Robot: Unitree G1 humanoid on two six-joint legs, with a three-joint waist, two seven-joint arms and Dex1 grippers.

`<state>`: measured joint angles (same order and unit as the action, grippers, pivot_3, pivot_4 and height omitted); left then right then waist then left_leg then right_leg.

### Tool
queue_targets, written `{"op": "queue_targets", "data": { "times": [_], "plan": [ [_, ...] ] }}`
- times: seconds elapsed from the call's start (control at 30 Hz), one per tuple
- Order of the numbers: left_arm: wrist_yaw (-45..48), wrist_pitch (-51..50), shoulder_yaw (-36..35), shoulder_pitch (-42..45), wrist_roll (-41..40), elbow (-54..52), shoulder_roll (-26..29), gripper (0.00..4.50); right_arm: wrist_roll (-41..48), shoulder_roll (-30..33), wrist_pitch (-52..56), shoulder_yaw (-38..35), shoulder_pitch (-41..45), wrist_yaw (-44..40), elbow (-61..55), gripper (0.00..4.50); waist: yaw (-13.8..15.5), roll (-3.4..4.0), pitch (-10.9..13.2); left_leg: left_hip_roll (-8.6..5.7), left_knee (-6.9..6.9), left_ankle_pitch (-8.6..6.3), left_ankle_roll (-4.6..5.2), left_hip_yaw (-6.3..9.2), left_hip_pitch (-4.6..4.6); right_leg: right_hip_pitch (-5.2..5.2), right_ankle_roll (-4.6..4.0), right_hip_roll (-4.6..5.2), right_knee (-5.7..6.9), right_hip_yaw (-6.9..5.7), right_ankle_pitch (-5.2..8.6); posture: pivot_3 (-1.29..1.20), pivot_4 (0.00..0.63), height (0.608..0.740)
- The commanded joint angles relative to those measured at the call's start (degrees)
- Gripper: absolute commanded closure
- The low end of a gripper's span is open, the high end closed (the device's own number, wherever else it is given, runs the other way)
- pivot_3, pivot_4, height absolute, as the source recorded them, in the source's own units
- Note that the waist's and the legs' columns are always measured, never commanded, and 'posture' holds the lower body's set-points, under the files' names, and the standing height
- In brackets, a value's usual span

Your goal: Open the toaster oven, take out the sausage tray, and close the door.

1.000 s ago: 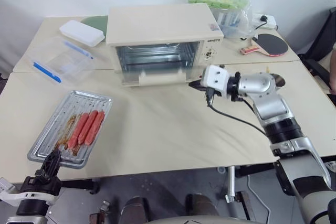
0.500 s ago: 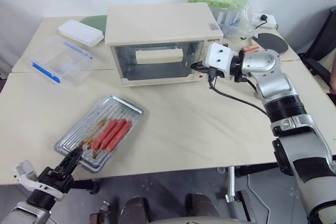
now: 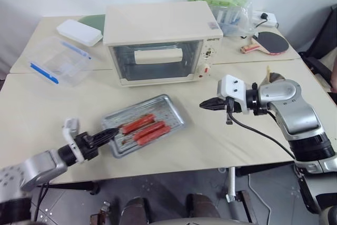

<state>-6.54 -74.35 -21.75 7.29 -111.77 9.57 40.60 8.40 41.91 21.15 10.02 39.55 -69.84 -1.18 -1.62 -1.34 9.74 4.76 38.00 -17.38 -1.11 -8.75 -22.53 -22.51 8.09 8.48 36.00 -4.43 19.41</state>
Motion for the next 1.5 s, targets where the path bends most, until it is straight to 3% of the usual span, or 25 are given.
{"op": "queue_targets", "data": {
  "times": [0.03, 0.2, 0.47, 0.6, 0.83, 0.97, 1.0, 1.07, 1.27, 1.33, 1.43, 1.47, 1.5],
  "plan": [
    [1.28, -3.03, 5.40, 6.29, -0.97, 3.61, 2.81, 4.50, 0.91, 1.73, 1.26, -2.97, -1.50, 1.96, -3.39, 4.46, 0.06, 0.00, 0.00, 0.00, 0.00, 0.00, 0.00, -0.03, -0.01, 0.00, 0.00, 0.00, -0.01, 0.01, 0.00, 0.00, 0.150, 0.740],
    [2.87, -4.50, 10.67, 14.07, 2.43, 8.74, 3.64, 4.50, 0.99, 2.73, 2.26, -4.33, -3.35, 3.61, -5.08, 4.46, 0.22, -0.01, 0.01, -0.02, 0.05, 0.00, -0.01, -0.06, -0.02, 0.02, 0.02, 0.00, 0.01, 0.01, -0.01, 0.00, 0.150, 0.740],
    [13.25, -8.10, 15.23, 25.48, 19.73, 18.86, -0.06, 4.50, 1.50, 6.06, 2.14, -7.86, -8.21, 5.38, -7.93, 4.46, 0.33, -0.01, 0.01, -0.04, 0.02, 0.00, -0.01, -0.12, -0.01, 0.02, 0.04, -0.01, -0.02, -0.01, -0.01, 0.00, 0.150, 0.740],
    [19.00, -8.22, 16.75, 29.19, 28.34, 22.08, -1.94, 3.43, 2.17, 7.23, 3.07, -9.78, -10.48, 6.11, -9.65, 4.50, 1.87, 0.01, 0.02, -0.06, 0.18, 0.01, -0.02, -0.11, 0.00, 0.06, 0.08, -0.01, -0.01, -0.01, -0.03, 0.00, 0.150, 0.740],
    [28.56, -8.66, 16.28, 32.96, 41.06, 24.29, -3.25, 1.39, 3.90, 8.11, 4.94, -11.31, -11.79, 7.27, -11.40, 4.50, 2.13, 0.00, 0.02, -0.06, 0.19, 0.01, -0.02, -0.12, 0.00, 0.07, 0.11, -0.01, 0.01, 0.00, -0.04, 0.00, 0.150, 0.740],
    [32.96, -9.27, 16.54, 34.96, 46.73, 23.40, -0.87, 0.27, 4.57, 9.29, 5.37, -11.71, -12.75, 6.57, -11.35, 4.50, 2.15, 0.00, 0.02, -0.06, 0.19, 0.02, -0.02, -0.12, 0.00, 0.07, 0.11, -0.01, 0.02, 0.00, -0.05, 0.00, 0.150, 0.740],
    [34.00, -9.35, 16.73, 35.52, 48.12, 22.99, 0.10, 0.01, 4.67, 9.68, 4.67, -11.66, -12.89, 6.06, -11.11, 4.31, 2.15, 0.00, 0.02, -0.06, 0.21, 0.02, -0.02, -0.12, 0.00, 0.07, 0.11, -0.01, 0.02, 0.00, -0.05, 0.00, 0.150, 0.740],
    [36.68, -9.63, 17.86, 36.12, 50.63, 21.41, 1.96, 0.00, 5.42, 10.13, 4.01, -11.60, -12.76, 5.13, -10.46, 3.91, 1.80, -0.01, 0.02, -0.06, 0.20, 0.02, -0.02, -0.12, 0.01, 0.07, 0.11, -0.01, 0.01, 0.00, -0.05, 0.00, 0.150, 0.740],
    [48.52, -3.12, 24.47, 34.35, 60.08, 12.28, 10.58, 0.00, 7.12, 11.79, 1.00, -10.84, -11.33, -0.44, -5.71, 1.88, 0.91, -0.04, 0.05, -0.03, -0.01, 0.02, -0.03, -0.22, 0.00, -0.04, 0.11, -0.06, -0.01, 0.00, -0.04, 0.00, 0.150, 0.740],
    [53.06, 3.26, 25.96, 32.58, 64.14, 9.56, 12.70, 0.00, 8.01, 11.48, -0.05, -11.03, -10.19, -1.92, -3.32, 1.19, 0.82, 0.00, 0.07, -0.02, -0.01, 0.01, -0.03, -0.28, 0.00, -0.07, 0.11, -0.05, -0.04, 0.01, -0.04, 0.00, 0.150, 0.740],
    [61.16, 16.27, 19.45, 28.12, 65.28, 6.76, 12.59, 0.00, 9.93, 11.61, -1.53, -11.61, -9.42, -5.48, 0.33, 0.16, 0.98, 0.00, 0.12, 0.00, 0.03, 0.01, -0.02, -0.31, 0.00, -0.08, 0.11, -0.05, -0.02, 0.03, -0.04, 0.00, 0.150, 0.740],
    [63.19, 19.47, 18.74, 27.29, 66.26, 6.44, 12.69, 0.00, 10.31, 11.62, -2.11, -11.73, -9.24, -6.32, 1.34, 0.04, 1.05, -0.02, 0.13, 0.01, 0.03, 0.01, -0.02, -0.31, -0.03, -0.10, 0.11, -0.05, -0.03, 0.03, -0.04, 0.00, 0.150, 0.740],
    [68.44, 29.08, 15.78, 24.64, 67.48, 5.99, 11.97, 0.00, 11.04, 12.26, -2.86, -11.87, -9.78, -8.56, 2.78, 0.04, 1.16, -0.03, 0.14, 0.02, 0.04, 0.01, -0.02, -0.32, -0.06, -0.12, 0.11, -0.05, -0.03, 0.02, -0.04, 0.00, 0.150, 0.740]
  ]
}}
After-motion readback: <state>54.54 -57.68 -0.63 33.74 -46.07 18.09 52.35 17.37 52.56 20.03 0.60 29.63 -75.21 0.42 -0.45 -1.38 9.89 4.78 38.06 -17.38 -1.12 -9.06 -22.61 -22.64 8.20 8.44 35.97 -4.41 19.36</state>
